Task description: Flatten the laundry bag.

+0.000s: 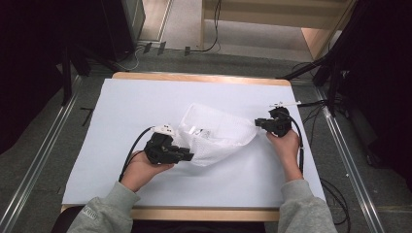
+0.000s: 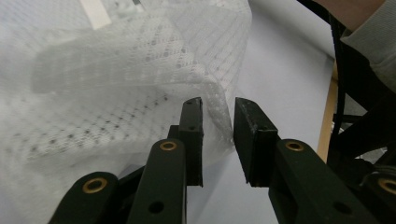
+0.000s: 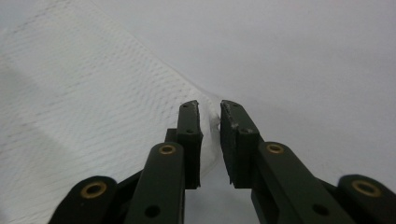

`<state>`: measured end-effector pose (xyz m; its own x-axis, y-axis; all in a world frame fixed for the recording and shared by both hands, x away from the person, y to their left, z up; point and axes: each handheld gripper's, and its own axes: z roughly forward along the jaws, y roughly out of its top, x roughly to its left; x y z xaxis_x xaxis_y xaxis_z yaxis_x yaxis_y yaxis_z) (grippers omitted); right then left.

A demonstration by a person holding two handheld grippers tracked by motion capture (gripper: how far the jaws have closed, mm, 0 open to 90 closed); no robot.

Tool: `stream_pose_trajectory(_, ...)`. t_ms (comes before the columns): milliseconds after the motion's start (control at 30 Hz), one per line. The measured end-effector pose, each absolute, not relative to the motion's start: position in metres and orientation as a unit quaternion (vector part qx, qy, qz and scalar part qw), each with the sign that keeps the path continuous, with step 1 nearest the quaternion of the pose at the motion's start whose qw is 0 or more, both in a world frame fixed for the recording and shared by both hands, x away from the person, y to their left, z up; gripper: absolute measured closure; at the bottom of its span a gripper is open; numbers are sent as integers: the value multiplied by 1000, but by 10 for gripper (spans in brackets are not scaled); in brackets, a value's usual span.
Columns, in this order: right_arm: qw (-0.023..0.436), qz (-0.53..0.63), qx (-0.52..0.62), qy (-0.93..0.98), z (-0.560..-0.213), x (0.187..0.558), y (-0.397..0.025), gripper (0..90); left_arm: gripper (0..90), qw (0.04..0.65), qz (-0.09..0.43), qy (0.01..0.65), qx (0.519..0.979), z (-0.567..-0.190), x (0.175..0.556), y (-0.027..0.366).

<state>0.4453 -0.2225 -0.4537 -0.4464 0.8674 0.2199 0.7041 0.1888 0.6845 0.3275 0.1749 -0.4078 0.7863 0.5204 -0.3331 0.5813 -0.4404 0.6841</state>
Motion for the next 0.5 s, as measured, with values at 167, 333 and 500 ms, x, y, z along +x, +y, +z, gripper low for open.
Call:
stream_pose_trajectory(167, 107, 396, 499, 763, -439, 434, -220, 819, 643, 422, -33, 338, 841, -399, 331, 192)
stream_pose_trajectory(333, 89, 407, 479, 773, -429, 427, -205, 886, 597, 425, -24, 356, 832, -397, 338, 209)
stream_pose_trajectory(500, 72, 408, 452, 790, -426, 424, -177, 900, 568, 422, -19, 373, 826, -399, 344, 221)
